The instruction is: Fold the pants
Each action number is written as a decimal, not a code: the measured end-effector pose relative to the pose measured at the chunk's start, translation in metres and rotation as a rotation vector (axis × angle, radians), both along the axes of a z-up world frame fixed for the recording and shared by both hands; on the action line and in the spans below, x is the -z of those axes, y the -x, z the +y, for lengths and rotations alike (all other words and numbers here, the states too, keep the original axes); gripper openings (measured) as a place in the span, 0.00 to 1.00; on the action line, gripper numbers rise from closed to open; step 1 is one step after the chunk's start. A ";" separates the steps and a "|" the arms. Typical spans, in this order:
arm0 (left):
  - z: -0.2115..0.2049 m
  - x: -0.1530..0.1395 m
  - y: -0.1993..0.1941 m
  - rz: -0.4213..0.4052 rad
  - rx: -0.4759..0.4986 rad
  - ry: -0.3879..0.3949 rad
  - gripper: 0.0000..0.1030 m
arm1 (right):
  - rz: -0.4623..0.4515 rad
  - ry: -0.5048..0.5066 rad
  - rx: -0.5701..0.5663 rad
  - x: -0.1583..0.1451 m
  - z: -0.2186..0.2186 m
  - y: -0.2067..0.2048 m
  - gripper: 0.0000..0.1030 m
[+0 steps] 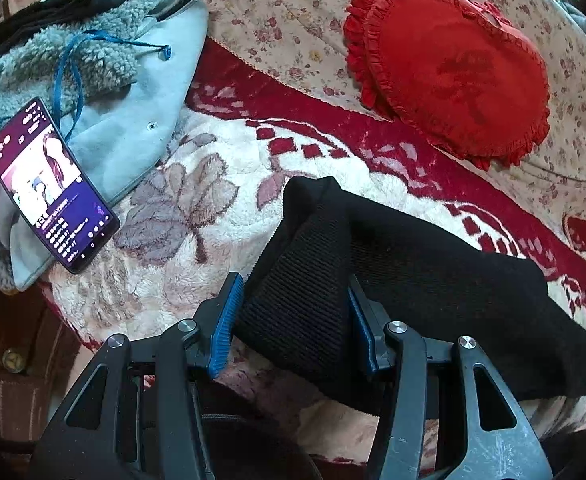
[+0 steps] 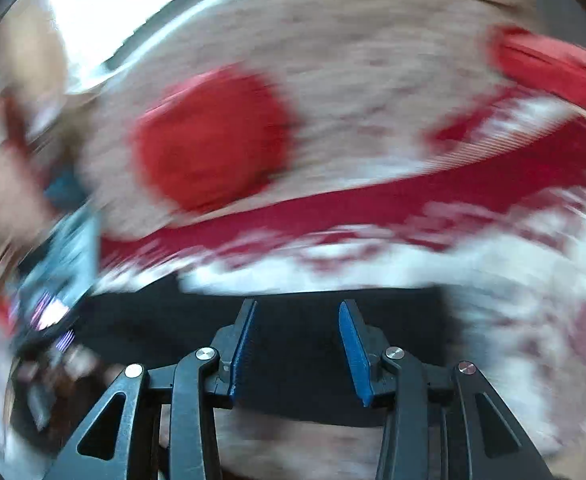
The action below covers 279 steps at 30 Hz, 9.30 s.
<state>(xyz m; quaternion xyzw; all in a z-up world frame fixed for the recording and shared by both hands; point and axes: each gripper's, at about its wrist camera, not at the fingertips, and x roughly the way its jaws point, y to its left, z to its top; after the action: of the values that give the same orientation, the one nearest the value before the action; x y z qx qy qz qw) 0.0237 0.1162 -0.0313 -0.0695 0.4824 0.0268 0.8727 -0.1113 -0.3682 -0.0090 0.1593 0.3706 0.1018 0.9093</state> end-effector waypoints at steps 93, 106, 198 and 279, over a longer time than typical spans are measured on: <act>0.029 0.013 0.004 -0.048 -0.025 0.083 0.33 | 0.096 0.296 -0.904 0.059 0.406 -0.216 0.21; 0.045 0.030 -0.004 -0.003 -0.073 0.144 0.33 | 0.086 0.135 -0.822 0.061 0.433 -0.255 0.21; -0.269 0.013 0.033 0.004 0.536 -0.032 0.37 | 0.037 0.076 0.084 0.044 -0.044 0.028 0.20; -0.239 -0.017 -0.043 0.057 0.675 0.200 0.14 | 0.019 -0.101 -0.292 0.077 0.126 -0.046 0.22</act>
<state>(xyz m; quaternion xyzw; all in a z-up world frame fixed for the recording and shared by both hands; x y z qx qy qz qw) 0.0669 -0.1231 -0.0142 0.0093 0.5025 -0.3087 0.8075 -0.0654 -0.2426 -0.0862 0.1501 0.3928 0.2498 0.8722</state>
